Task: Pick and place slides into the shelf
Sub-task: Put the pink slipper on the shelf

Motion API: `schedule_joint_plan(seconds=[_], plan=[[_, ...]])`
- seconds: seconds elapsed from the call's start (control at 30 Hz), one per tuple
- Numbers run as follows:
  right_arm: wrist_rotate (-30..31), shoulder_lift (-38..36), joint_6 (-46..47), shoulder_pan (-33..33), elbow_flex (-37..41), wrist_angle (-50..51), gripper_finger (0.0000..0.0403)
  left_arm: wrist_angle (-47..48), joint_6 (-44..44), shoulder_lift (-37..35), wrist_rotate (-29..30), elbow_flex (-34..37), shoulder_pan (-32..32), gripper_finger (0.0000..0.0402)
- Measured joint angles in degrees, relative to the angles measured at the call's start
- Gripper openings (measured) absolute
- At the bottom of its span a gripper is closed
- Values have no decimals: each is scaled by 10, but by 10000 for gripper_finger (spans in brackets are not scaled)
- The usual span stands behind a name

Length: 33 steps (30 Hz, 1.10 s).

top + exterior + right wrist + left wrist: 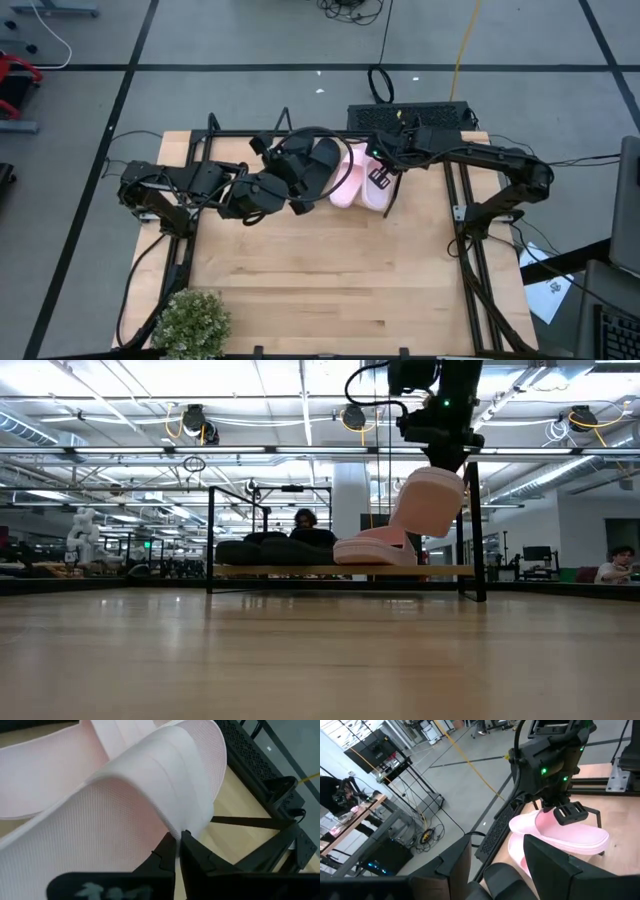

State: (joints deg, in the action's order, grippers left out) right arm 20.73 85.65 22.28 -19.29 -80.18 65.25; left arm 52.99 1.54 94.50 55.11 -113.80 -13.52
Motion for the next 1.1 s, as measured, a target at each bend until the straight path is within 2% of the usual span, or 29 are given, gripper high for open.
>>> schedule_joint_plan(seconds=[0.77,1.1], plan=[[2,3,21,-15,0,25,0,-1,-19,0,3,0,0,188],[-26,34,12,-17,0,-21,0,-1,-30,0,3,0,0,188]])
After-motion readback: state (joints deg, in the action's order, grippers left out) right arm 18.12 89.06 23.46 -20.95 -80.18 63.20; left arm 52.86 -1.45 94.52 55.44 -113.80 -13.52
